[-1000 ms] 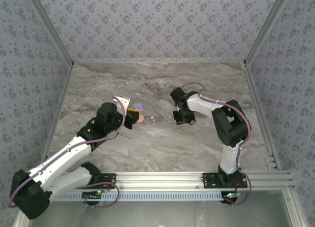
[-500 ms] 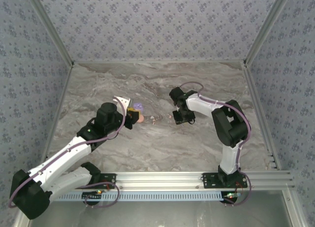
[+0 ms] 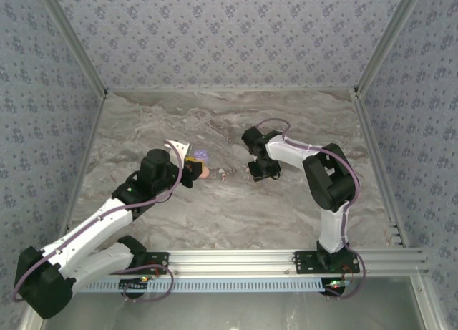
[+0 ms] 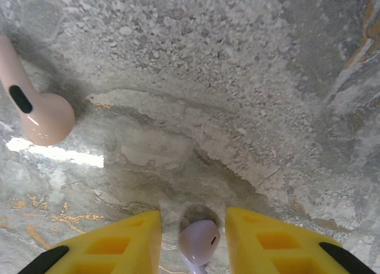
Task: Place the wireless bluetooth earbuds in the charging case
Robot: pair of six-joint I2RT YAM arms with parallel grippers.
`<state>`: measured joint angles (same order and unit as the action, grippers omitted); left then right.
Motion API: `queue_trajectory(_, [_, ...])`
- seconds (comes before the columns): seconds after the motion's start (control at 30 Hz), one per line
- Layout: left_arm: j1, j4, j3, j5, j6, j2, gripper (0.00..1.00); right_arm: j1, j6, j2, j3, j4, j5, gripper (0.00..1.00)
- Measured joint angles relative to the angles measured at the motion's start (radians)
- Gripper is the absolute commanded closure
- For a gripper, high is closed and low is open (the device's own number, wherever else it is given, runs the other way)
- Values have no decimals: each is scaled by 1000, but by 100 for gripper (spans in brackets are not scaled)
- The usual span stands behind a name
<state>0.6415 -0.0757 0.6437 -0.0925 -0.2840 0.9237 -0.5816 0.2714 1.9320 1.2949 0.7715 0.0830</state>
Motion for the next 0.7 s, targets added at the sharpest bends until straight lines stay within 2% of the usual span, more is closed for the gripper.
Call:
queue_trajectory(0.2, [0,0,0,0,0,0,87,-2,0,0,0,3,0,65])
queue_trajectory(0.7, [0,0,0,0,0,0,87,-3,3,7,6,3,-10,75])
